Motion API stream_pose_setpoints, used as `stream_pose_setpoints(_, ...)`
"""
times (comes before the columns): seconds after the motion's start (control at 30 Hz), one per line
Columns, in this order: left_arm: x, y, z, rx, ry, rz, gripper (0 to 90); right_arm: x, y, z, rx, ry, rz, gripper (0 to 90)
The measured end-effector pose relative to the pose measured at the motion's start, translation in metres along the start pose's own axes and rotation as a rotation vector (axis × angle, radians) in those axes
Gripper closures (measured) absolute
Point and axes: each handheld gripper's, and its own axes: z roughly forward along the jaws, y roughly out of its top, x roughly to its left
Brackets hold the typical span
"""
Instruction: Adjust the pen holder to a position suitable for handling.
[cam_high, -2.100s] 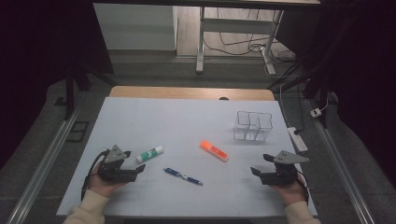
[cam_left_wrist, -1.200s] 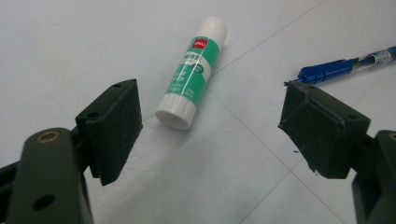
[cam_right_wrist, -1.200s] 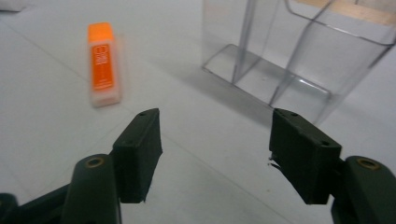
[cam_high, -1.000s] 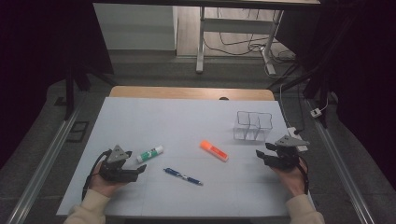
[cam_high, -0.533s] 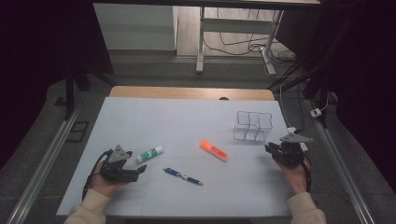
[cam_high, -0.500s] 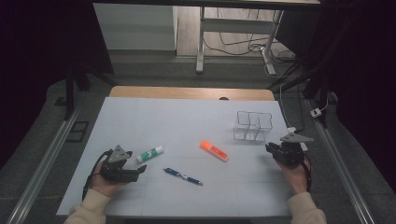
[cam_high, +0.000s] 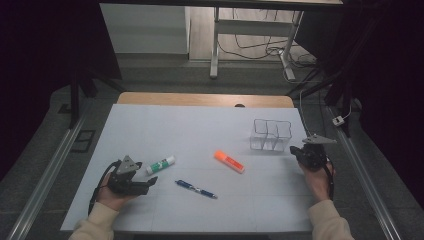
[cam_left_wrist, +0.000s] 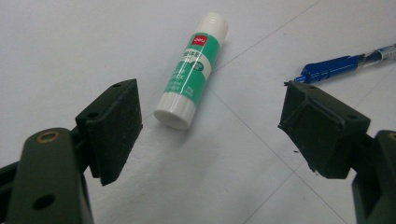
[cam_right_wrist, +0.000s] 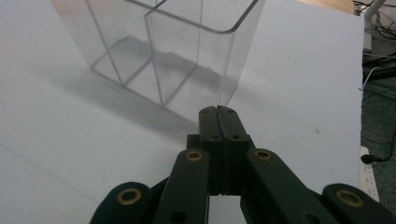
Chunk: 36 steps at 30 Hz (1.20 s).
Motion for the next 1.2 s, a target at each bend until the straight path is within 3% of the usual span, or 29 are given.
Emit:
stream_pose_setpoints(0.2, 0.000, 0.000, 0.001, 0.003, 0.002, 0.003, 20.8, -0.011, 0.003, 0.009, 0.011, -0.050, 0.035, 89.0)
stream_pose_setpoints(0.3, 0.000, 0.000, 0.001, 0.003, 0.001, 0.000, 20.9, -0.017, 0.004, 0.011, 0.000, -0.050, 0.046, 89.1)
stream_pose_setpoints(0.87, 0.000, 0.000, 0.002, 0.009, 0.003, 0.003, 20.8, -0.027, 0.011, 0.026, -0.008, 0.028, 0.055, 89.1)
stream_pose_setpoints(1.2, 0.000, -0.001, 0.003, 0.014, 0.003, 0.006, 20.8, -0.024, 0.014, 0.031, -0.010, 0.044, 0.041, 89.0)
